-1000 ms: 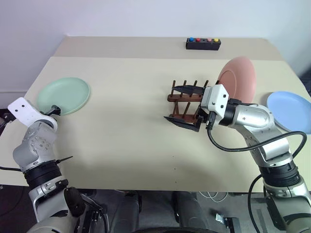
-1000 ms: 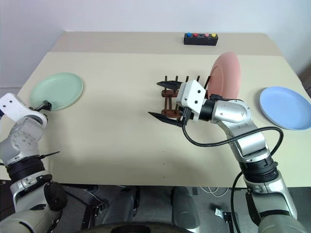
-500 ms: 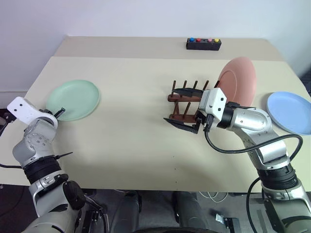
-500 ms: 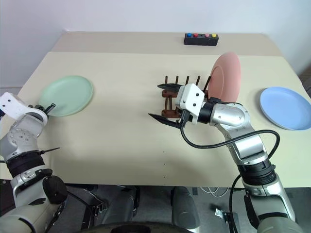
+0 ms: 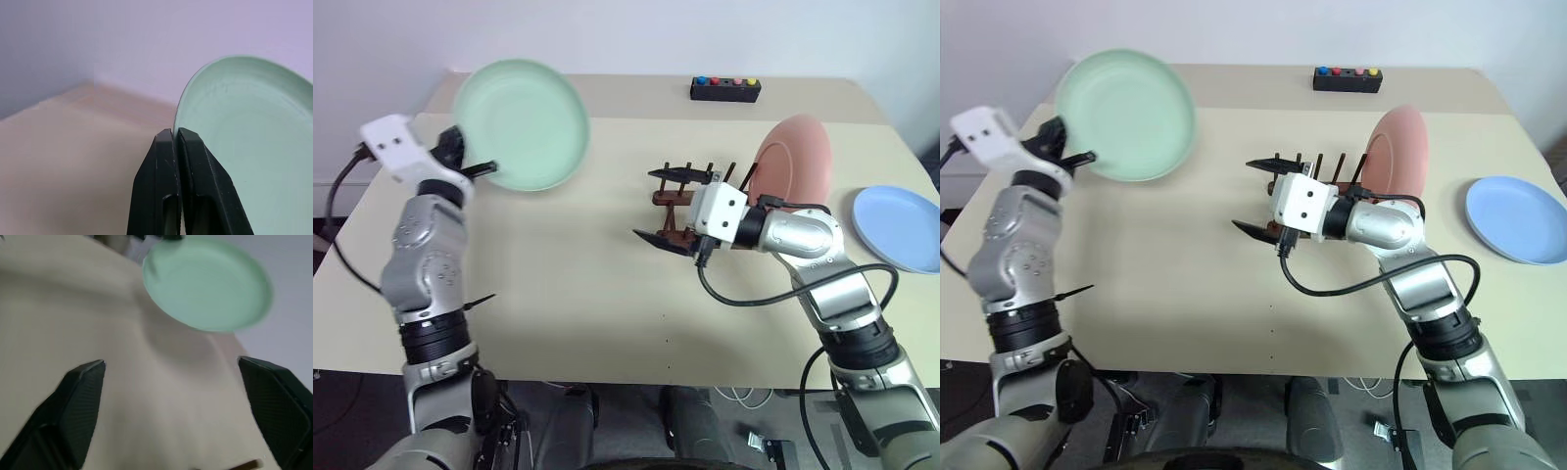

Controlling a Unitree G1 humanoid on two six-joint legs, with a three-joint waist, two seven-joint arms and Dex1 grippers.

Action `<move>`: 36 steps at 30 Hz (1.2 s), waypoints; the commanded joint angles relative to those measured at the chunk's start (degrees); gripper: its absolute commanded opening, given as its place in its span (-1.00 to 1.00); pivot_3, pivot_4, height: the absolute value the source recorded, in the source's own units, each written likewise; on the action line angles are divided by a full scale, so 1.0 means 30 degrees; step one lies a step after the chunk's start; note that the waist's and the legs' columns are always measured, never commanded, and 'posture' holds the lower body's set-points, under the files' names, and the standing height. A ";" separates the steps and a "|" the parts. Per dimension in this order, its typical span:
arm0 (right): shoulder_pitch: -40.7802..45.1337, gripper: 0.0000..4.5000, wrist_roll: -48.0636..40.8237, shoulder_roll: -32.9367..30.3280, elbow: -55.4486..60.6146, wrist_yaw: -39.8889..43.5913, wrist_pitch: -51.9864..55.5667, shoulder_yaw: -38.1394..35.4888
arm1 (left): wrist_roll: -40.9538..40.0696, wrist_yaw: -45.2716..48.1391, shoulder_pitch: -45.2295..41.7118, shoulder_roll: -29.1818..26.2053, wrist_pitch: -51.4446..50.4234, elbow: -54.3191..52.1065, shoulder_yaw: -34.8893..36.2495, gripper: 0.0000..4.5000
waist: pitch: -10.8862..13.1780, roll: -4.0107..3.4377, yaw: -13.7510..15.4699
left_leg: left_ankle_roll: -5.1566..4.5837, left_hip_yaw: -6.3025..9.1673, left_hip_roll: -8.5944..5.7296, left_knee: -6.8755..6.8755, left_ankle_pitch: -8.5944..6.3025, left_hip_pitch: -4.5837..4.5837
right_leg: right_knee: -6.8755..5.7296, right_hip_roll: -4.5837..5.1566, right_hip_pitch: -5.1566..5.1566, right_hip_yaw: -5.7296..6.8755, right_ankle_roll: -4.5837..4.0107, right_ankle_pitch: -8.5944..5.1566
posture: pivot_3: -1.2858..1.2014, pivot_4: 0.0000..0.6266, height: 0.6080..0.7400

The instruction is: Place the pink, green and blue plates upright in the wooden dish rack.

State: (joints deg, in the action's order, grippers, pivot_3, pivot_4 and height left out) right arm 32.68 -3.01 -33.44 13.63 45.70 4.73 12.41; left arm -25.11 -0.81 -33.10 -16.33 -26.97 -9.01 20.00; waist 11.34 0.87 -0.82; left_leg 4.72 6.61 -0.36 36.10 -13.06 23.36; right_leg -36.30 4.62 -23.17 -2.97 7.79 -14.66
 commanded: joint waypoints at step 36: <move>0.2401 -0.99 0.9887 0.1159 -0.4505 -0.4893 -0.6556 0.1608 | 0.2168 0.0484 -0.1507 0.3049 -0.0754 -0.4424 -0.5177 -1.00 | 0.0002 0.0001 -0.0046 | 0.0003 -0.0001 -0.0005 -0.0003 0.0002 0.0002 | 0.0003 0.0001 -0.0003 -0.0002 0.0000 0.0000 | 0.03 -0.52 0.91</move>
State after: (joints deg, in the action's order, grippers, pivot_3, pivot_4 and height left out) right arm 38.85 26.64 -30.29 -0.36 31.92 -14.43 17.97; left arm -17.70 0.07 -37.41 -7.69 -29.91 -19.38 4.19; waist 11.35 0.87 -0.96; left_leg 4.72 6.61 -0.38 36.08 -13.05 23.36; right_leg -36.29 4.62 -23.17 -2.98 7.79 -14.66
